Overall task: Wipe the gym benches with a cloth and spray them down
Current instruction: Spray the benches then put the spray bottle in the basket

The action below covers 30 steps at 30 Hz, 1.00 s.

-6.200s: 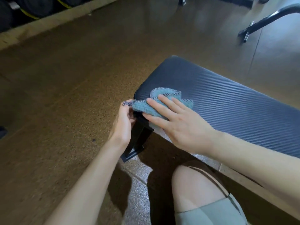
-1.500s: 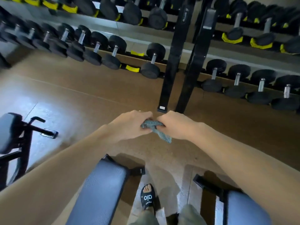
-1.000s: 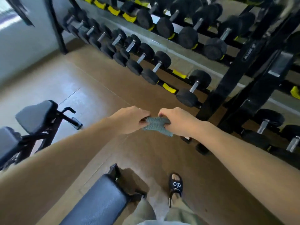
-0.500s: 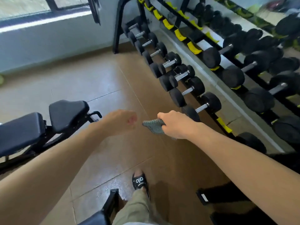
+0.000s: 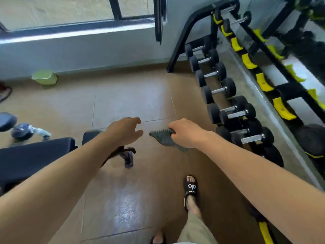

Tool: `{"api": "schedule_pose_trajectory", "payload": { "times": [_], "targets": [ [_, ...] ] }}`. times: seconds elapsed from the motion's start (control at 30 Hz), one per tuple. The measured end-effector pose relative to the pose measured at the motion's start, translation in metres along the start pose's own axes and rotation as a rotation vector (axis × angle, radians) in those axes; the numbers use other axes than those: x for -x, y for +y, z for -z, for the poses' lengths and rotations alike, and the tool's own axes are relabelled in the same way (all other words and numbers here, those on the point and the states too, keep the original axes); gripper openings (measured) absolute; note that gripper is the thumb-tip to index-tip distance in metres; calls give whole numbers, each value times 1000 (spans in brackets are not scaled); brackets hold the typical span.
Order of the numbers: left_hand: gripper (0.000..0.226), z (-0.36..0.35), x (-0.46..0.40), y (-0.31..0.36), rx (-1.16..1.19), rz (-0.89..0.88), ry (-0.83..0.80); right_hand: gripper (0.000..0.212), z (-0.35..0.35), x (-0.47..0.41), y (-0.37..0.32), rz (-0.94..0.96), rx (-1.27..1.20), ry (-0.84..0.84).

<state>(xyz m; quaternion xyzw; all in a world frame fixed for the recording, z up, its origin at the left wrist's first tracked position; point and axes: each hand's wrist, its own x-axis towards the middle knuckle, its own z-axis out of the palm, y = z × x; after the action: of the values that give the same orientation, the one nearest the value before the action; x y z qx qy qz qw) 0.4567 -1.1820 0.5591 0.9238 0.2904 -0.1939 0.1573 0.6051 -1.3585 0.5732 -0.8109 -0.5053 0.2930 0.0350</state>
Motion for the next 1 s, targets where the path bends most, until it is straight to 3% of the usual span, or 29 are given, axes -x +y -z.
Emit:
{"api": "schedule_pose_trajectory", "payload": {
  "times": [0.13, 0.23, 0.3, 0.47, 0.73, 1.0],
  "targets": [
    [49, 47, -64, -14, 19, 115, 76, 9, 54, -107, 12, 144, 53, -30],
    [50, 81, -105, -31, 35, 203, 105, 18, 95, -178, 6, 238, 88, -49],
    [50, 102, -129, -48, 79, 264, 130, 10, 118, -224, -4, 270, 125, -66],
    [53, 135, -191, -123, 164, 433, 153, 10, 160, -349, -37, 357, 211, -100],
    [54, 180, -275, -276, 374, 642, 171, 12, 210, -531, -133, 513, 299, -123],
    [55, 230, -332, -401, 431, 814, 177, 9, 237, -682, -252, 739, 396, -178]
  ]
}}
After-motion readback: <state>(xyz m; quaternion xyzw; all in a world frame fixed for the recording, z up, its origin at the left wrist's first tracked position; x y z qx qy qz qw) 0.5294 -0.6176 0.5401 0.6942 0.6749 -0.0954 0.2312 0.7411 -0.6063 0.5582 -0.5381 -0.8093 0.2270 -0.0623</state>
